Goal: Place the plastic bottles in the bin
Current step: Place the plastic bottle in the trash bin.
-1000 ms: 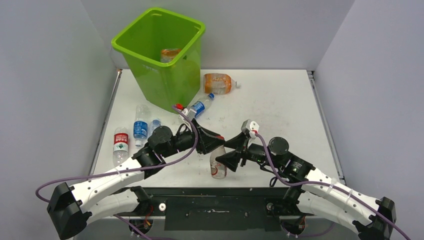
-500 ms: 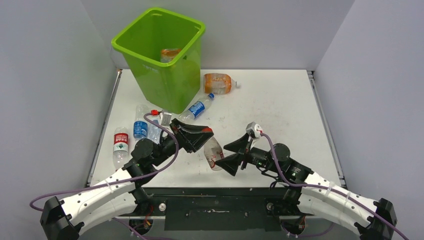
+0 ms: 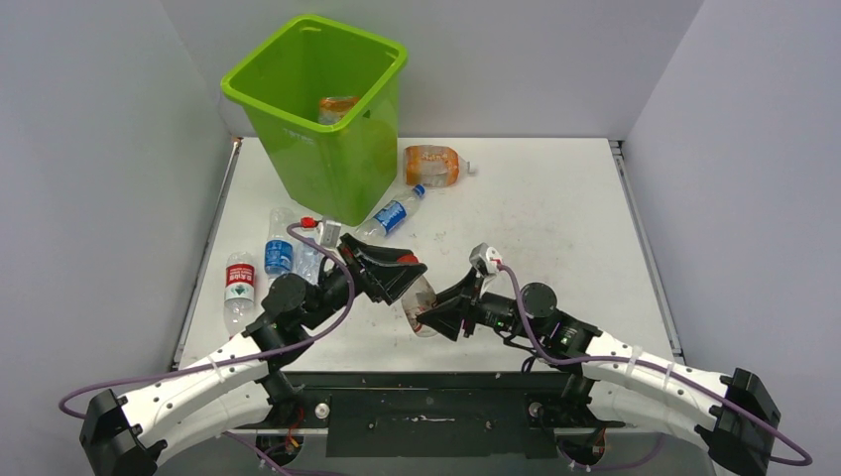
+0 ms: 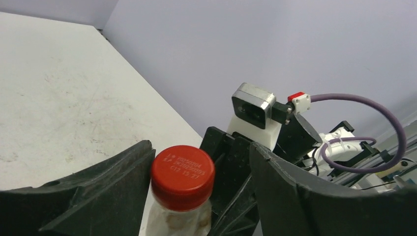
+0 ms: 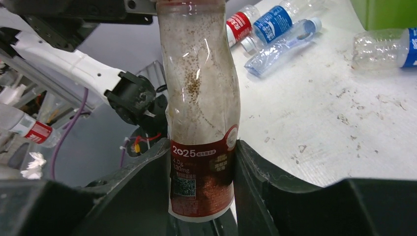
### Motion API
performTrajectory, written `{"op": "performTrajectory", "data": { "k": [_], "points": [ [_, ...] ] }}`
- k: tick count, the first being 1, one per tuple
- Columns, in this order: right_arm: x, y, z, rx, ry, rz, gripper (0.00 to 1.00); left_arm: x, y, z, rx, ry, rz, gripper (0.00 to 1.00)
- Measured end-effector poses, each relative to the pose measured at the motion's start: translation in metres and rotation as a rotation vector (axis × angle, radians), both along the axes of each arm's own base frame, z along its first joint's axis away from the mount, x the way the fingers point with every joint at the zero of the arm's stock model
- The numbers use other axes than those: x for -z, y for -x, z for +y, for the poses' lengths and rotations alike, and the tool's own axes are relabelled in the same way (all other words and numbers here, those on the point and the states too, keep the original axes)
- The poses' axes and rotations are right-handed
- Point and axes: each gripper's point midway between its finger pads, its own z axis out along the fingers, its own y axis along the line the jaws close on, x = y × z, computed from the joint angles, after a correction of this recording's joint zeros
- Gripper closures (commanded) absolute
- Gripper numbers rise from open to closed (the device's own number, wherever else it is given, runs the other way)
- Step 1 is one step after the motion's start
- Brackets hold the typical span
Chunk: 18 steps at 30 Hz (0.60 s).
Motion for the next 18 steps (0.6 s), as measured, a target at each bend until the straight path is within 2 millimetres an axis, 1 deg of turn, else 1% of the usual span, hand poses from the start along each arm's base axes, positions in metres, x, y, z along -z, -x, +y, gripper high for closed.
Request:
{"op": "performTrajectory", "data": {
  "k": [3,7,9,12,15,17,18],
  "points": [
    [0.007,-0.002,-0.001,0.011,0.054,-0.035,0.78,0.000,0.003,-0.003,0.027,-0.011,0.031,0.29],
    [0.003,-0.007,-0.002,0.027,0.098,-0.102,0.80,-0.004,0.003,-0.009,0.048,-0.042,0.065,0.31],
    [0.000,-0.010,-0.003,0.038,0.116,-0.132,0.80,-0.004,0.003,-0.012,0.059,-0.056,0.082,0.35],
    [0.000,-0.013,-0.006,0.051,0.143,-0.164,0.81,0.002,0.003,-0.014,0.069,-0.082,0.111,0.45],
    [0.003,-0.012,-0.009,0.055,0.165,-0.185,0.82,0.010,0.001,-0.016,0.068,-0.111,0.139,0.66],
    [0.004,-0.012,-0.011,0.056,0.177,-0.191,0.81,0.015,0.000,-0.016,0.065,-0.127,0.149,0.83],
    [0.006,-0.012,-0.011,0.058,0.184,-0.190,0.80,0.016,0.000,-0.016,0.067,-0.132,0.150,0.93]
  ]
}}
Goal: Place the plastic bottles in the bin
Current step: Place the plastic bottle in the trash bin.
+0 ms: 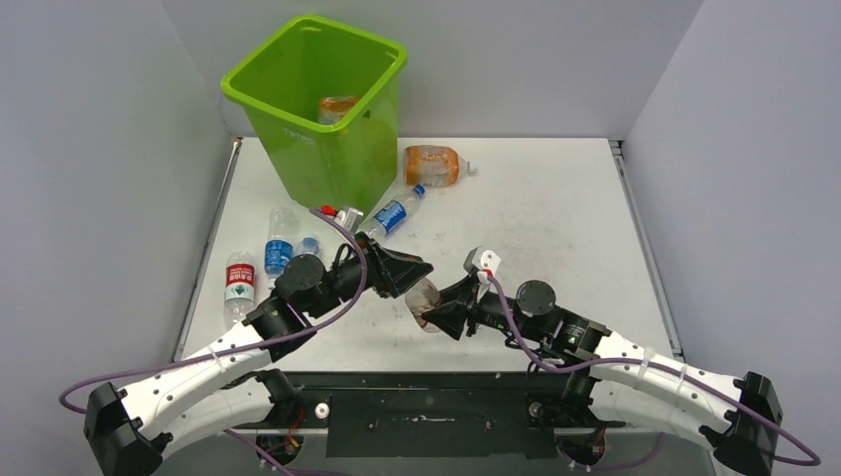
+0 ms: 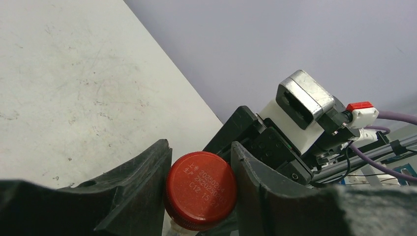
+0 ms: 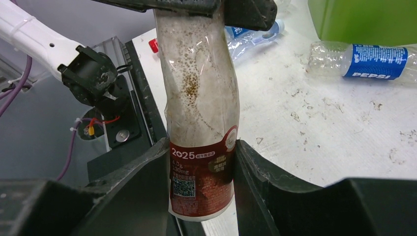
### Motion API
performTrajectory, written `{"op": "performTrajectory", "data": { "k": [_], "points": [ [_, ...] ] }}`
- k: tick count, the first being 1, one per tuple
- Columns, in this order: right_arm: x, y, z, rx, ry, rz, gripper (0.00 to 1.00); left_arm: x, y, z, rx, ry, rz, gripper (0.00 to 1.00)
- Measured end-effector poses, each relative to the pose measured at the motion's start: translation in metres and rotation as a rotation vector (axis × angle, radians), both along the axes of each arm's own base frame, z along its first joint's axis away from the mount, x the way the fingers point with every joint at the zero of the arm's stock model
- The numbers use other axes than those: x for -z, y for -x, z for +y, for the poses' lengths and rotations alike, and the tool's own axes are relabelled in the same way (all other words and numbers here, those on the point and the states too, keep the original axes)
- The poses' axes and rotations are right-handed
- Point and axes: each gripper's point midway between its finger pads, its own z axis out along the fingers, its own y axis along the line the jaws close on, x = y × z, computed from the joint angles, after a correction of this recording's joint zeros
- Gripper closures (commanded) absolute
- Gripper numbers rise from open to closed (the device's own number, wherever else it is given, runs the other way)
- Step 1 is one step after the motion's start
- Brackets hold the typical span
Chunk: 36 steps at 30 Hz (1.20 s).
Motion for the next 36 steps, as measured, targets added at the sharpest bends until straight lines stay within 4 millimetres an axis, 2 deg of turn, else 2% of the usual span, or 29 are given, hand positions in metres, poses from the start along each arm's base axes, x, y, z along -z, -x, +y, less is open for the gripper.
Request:
{"op": "performTrajectory", "data": {
  "k": [1,2,3,4,5,6,7,10,13,15,17,21,25,27,29,31,33,36],
  "points": [
    [0.001,0.000,0.000,0.000,0.004,0.000,0.74,0.000,0.000,0.000,0.003,-0.001,0.002,1.00],
    [0.001,0.000,-0.001,0.000,0.005,-0.001,0.61,0.001,0.001,-0.001,0.005,-0.001,0.003,1.00],
    [0.001,0.000,-0.001,0.002,0.006,-0.002,0.38,0.001,0.001,-0.001,0.006,-0.001,0.002,1.00],
    [0.000,0.000,-0.002,0.004,0.006,-0.002,0.19,0.000,0.001,-0.001,0.007,-0.001,0.002,1.00],
    [0.000,0.000,-0.002,0.006,0.006,0.000,0.05,0.000,0.001,-0.001,0.007,0.000,0.001,1.00],
    [-0.002,-0.001,-0.003,0.017,0.002,0.007,0.05,0.001,0.001,-0.001,0.007,-0.004,-0.001,1.00],
    [-0.004,-0.003,-0.004,0.033,0.000,0.011,0.10,0.002,0.001,0.000,0.006,-0.010,-0.003,1.00],
    [-0.016,-0.005,-0.008,0.065,-0.013,0.019,0.10,0.002,-0.004,0.003,-0.023,-0.042,-0.023,1.00],
    [-0.035,-0.003,-0.015,0.082,-0.055,0.018,0.10,-0.015,-0.015,0.016,-0.105,-0.082,-0.091,1.00],
    [-0.050,0.000,-0.023,0.099,-0.085,0.012,0.10,-0.042,-0.025,0.029,-0.189,-0.097,-0.170,1.00],
    [-0.062,0.001,-0.031,0.123,-0.111,0.004,0.10,-0.080,-0.036,0.047,-0.292,-0.102,-0.269,1.00],
    [-0.068,-0.003,-0.052,0.214,-0.156,0.023,0.10,-0.163,-0.057,0.095,-0.546,-0.087,-0.459,1.00],
    [-0.046,-0.014,-0.072,0.353,-0.208,0.107,0.10,-0.245,-0.088,0.153,-0.821,-0.047,-0.585,1.00],
    [-0.025,-0.022,-0.079,0.439,-0.227,0.182,0.10,-0.273,-0.109,0.178,-0.930,-0.028,-0.614,1.00],
    [0.001,-0.029,-0.088,0.527,-0.257,0.262,0.10,-0.292,-0.132,0.199,-1.008,-0.002,-0.621,1.00],
    [0.019,-0.031,-0.093,0.569,-0.272,0.307,0.10,-0.305,-0.156,0.218,-1.069,0.028,-0.623,1.00],
    [0.032,-0.031,-0.094,0.585,-0.264,0.335,0.10,-0.308,-0.181,0.229,-1.105,0.052,-0.617,1.00],
    [0.041,-0.032,-0.086,0.576,-0.214,0.352,0.10,-0.296,-0.226,0.223,-1.095,0.050,-0.585,1.00]
  ]
}}
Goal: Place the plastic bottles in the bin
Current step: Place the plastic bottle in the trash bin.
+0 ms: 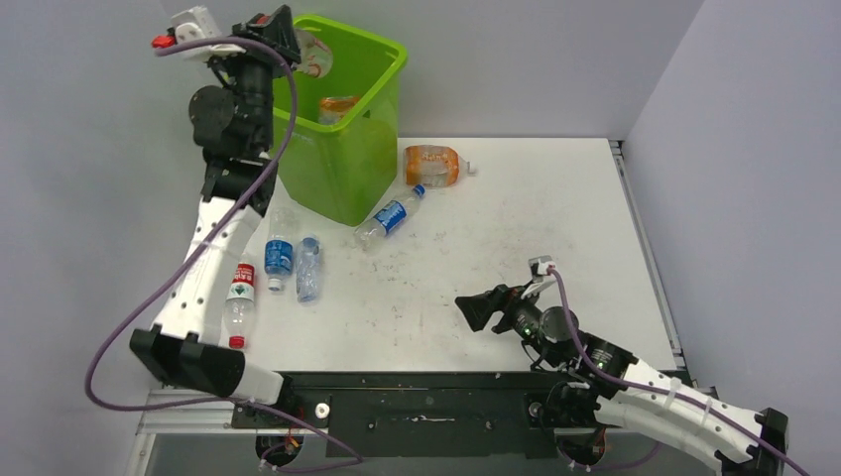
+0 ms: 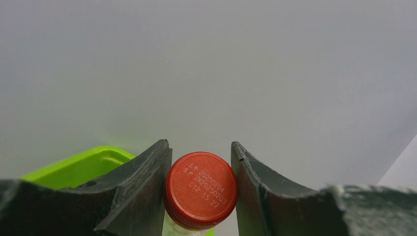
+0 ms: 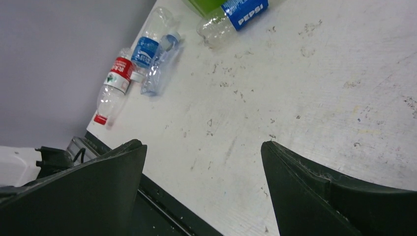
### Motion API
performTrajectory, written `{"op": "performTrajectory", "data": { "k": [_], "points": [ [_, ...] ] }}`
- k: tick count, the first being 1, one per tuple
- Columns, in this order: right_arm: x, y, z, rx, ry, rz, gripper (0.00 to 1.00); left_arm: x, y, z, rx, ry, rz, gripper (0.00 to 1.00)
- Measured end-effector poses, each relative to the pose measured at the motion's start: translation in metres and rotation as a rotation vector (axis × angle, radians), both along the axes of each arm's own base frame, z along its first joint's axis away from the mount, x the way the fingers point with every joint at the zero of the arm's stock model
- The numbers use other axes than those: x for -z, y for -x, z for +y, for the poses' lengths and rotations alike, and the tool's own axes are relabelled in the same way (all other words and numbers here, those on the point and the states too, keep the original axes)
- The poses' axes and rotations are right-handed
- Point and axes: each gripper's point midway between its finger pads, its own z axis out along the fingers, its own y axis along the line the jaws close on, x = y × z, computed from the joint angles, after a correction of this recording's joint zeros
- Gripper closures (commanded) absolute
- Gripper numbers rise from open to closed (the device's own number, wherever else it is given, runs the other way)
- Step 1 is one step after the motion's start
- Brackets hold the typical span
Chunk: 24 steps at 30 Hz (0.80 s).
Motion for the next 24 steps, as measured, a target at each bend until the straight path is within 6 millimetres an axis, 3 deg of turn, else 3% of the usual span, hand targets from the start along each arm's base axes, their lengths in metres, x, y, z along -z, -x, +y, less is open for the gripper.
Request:
{"op": "performTrajectory", "data": {
  "k": [7,12,14,15,17,18,19,24],
  "points": [
    [0.015,0.002,0.014,-0.055,0.107,0.060,0.10,0.043,-0.095,-0.036,0.062,-0.046,0.087,1.00],
    [0.009,0.005,0.006,-0.058,0.108,0.038,0.10,0.074,-0.138,-0.056,0.093,-0.070,0.133,0.97],
    [0.007,0.006,0.003,-0.051,0.105,0.029,0.10,0.082,-0.146,-0.067,0.109,-0.080,0.142,0.86],
    [0.005,0.006,0.001,-0.048,0.102,0.022,0.10,0.084,-0.147,-0.070,0.113,-0.083,0.144,0.75],
    [0.001,0.006,-0.002,-0.042,0.095,0.009,0.10,0.086,-0.147,-0.079,0.125,-0.092,0.143,0.37],
    [0.001,0.006,-0.003,-0.041,0.097,0.005,0.10,0.084,-0.146,-0.082,0.129,-0.095,0.138,0.08],
    [0.001,0.006,-0.003,-0.041,0.100,0.005,0.10,0.081,-0.145,-0.084,0.129,-0.102,0.130,0.02],
    [0.009,0.007,-0.004,-0.043,0.131,0.022,0.10,0.055,-0.133,-0.078,0.091,-0.090,0.055,0.04]
  ]
}}
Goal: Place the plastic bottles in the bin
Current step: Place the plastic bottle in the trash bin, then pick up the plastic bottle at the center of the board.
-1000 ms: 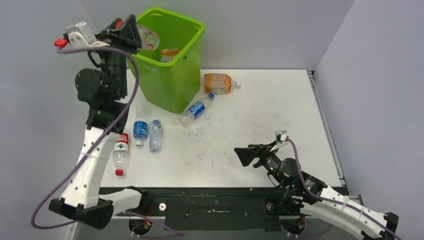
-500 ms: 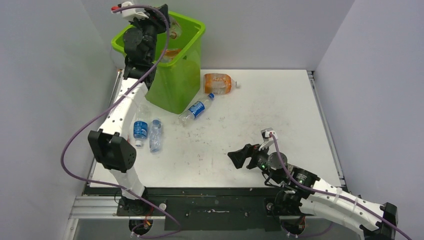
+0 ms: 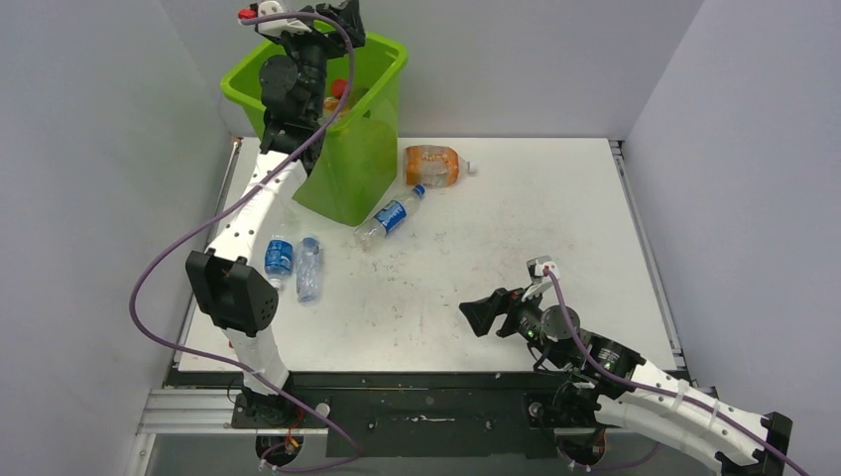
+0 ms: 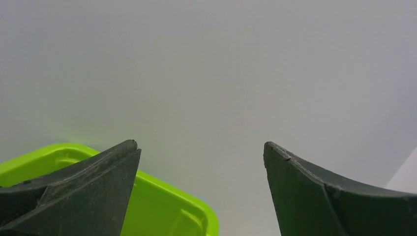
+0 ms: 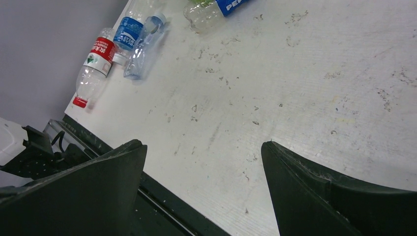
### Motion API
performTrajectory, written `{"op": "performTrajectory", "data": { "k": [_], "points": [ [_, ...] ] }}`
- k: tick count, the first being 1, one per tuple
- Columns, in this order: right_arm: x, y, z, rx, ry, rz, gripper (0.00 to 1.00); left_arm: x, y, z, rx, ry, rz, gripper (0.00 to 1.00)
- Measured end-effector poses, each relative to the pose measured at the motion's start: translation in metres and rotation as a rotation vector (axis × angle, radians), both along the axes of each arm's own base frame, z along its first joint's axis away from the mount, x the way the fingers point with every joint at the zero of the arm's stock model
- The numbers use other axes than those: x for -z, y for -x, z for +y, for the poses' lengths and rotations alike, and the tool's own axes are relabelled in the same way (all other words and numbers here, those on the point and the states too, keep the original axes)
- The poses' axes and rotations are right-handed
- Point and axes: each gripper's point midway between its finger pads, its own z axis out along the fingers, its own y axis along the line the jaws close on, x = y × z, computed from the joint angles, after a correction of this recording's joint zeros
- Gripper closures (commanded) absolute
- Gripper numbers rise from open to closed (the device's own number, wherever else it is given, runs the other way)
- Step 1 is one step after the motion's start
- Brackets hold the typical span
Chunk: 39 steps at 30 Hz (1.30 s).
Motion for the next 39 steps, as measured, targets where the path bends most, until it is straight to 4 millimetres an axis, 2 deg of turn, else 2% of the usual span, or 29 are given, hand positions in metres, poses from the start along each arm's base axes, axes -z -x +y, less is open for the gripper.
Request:
{"op": "performTrajectory", "data": {
  "k": [3,6,8,11,13,15,17,18,20,25,27,29,33,39],
  "points": [
    [0.003,0.001,-0.001,-0.002,0.015,0.003,0.10,-0.013,0.021,0.006,-0.025,0.010,-0.035,0.04],
    [0.002,0.000,-0.002,-0.007,0.034,-0.009,0.10,-0.027,0.065,0.008,-0.036,0.011,-0.059,0.04],
    [-0.003,-0.001,-0.004,-0.008,0.052,-0.027,0.10,-0.036,0.110,0.006,-0.024,0.004,-0.082,0.04],
    [-0.018,-0.004,-0.007,0.001,0.066,-0.059,0.10,-0.038,0.192,0.009,0.016,-0.007,-0.109,0.04],
    [-0.031,-0.009,-0.007,0.017,0.072,-0.085,0.10,-0.029,0.245,0.032,0.018,0.003,-0.111,0.04],
    [-0.037,-0.014,-0.008,0.036,0.087,-0.099,0.10,-0.013,0.270,0.055,-0.013,0.014,-0.073,0.04],
    [-0.035,-0.020,-0.006,0.054,0.108,-0.100,0.10,0.012,0.292,0.079,-0.050,0.025,-0.009,0.04],
    [-0.032,-0.023,-0.004,0.063,0.123,-0.097,0.10,0.033,0.300,0.088,-0.069,0.015,0.045,0.04],
    [-0.021,-0.031,0.001,0.082,0.161,-0.081,0.10,0.077,0.301,0.094,-0.089,-0.023,0.154,0.04],
    [0.005,-0.055,0.021,0.122,0.193,-0.031,0.10,0.223,0.294,0.085,-0.077,-0.202,0.472,0.04],
    [0.019,-0.067,0.032,0.134,0.182,0.003,0.10,0.267,0.295,0.082,-0.057,-0.239,0.559,0.04],
    [0.034,-0.080,0.042,0.145,0.171,0.048,0.10,0.298,0.297,0.079,-0.041,-0.241,0.616,0.04],
    [0.060,-0.111,0.061,0.182,0.123,0.153,0.10,0.323,0.297,0.077,-0.032,-0.209,0.666,0.04],
    [0.073,-0.171,0.090,0.272,-0.046,0.255,0.10,0.324,0.296,0.081,-0.024,-0.125,0.670,0.04]
  ]
}}
